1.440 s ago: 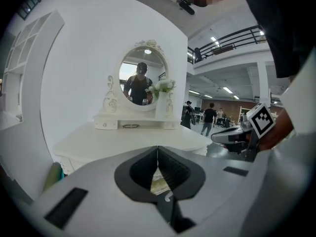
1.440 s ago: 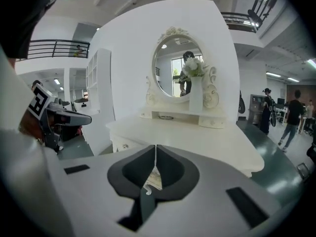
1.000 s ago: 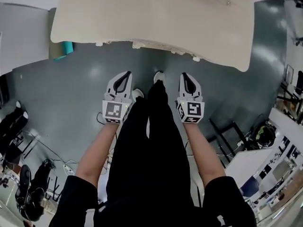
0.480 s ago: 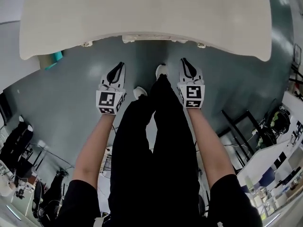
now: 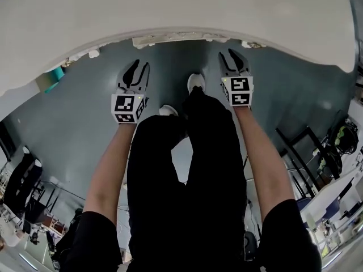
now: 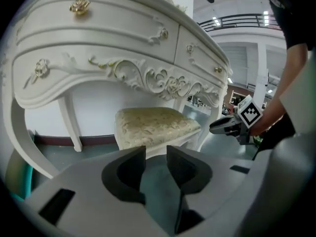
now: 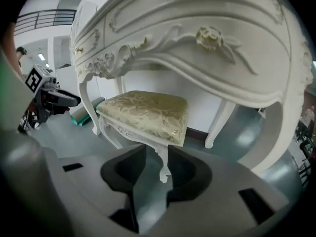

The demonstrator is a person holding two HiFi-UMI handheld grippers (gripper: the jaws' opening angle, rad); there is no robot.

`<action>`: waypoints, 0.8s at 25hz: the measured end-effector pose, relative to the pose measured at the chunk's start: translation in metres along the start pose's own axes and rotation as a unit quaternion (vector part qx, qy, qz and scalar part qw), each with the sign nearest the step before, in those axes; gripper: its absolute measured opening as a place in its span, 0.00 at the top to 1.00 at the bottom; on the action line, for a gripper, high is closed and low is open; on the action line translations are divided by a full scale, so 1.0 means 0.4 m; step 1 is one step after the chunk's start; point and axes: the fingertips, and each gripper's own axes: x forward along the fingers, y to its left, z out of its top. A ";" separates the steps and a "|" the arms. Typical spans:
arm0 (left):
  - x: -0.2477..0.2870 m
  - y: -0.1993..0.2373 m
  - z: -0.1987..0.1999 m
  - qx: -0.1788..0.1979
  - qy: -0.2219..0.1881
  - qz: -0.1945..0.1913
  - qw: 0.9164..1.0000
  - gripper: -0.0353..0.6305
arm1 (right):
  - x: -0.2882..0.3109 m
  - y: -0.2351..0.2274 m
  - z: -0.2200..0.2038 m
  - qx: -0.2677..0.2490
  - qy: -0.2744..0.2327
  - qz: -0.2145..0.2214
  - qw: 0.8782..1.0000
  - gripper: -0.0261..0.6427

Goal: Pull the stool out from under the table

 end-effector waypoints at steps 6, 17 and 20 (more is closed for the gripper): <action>0.106 0.089 -0.110 0.016 0.052 0.027 0.998 0.62 | 0.111 -0.045 -0.039 -0.007 0.028 -0.001 1.000 0.65; 0.234 0.171 -0.161 0.006 0.085 0.027 0.996 0.53 | 0.113 -0.044 -0.031 -0.046 -0.007 -0.035 0.998 0.62; 0.251 0.170 -0.154 0.009 0.087 0.028 0.996 0.53 | 0.118 -0.041 -0.041 -0.040 0.001 -0.049 0.998 0.58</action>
